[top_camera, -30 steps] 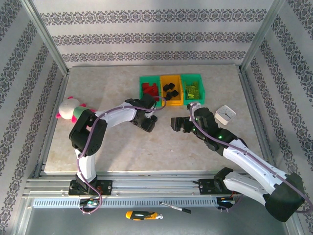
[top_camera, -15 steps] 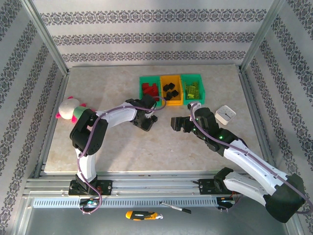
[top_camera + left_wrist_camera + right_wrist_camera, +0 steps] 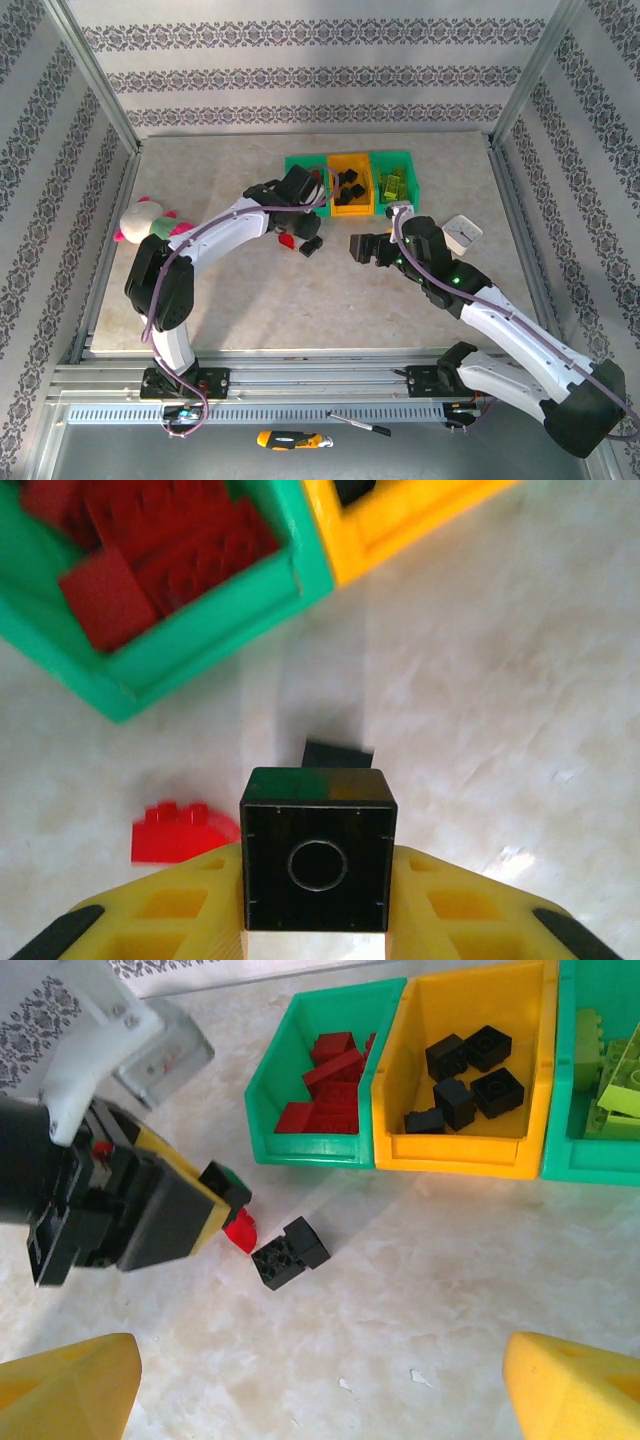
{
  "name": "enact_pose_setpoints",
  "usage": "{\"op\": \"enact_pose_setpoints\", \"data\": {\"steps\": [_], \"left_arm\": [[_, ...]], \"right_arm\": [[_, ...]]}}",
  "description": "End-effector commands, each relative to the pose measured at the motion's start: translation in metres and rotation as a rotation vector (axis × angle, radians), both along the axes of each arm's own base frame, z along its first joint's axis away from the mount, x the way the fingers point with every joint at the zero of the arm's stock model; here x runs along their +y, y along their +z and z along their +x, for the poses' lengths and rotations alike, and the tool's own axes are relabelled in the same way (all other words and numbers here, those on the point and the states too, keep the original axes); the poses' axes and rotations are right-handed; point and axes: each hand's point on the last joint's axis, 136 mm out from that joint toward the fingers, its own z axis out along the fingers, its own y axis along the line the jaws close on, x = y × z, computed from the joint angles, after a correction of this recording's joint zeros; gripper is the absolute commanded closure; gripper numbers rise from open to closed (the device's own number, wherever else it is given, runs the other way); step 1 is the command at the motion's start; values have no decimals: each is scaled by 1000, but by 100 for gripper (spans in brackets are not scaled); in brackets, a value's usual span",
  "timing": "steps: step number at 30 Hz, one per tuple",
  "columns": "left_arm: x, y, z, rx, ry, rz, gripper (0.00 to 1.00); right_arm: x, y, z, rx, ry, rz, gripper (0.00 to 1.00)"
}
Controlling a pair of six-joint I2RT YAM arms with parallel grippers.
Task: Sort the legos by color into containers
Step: Place the lego in the container.
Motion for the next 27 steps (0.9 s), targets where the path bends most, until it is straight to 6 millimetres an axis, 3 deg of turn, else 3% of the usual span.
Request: {"op": "enact_pose_setpoints", "data": {"steps": [1,6,13,18,22,25,27], "left_arm": [[-25,28,35,-120,22,-62,66],[-50,39,79,-201,1,-58,66],[-85,29,137,-256,-22,-42,66],[-108,15,163,-294,-69,-50,66],[-117,16,173,-332,-84,-69,65],[-119,23,173,-345,-87,-86,52],[-117,30,171,-350,-89,-87,32]], "right_arm": [[1,16,-2,-43,12,1,7],[-2,17,-3,-48,0,-1,7],[-9,21,-3,-56,-18,-18,7],[-12,22,-3,-53,-31,-15,7],[-14,22,-5,-49,-37,-12,7],[-16,23,-6,-51,-43,-10,7],[-16,23,-6,-51,-48,-13,7]]}}
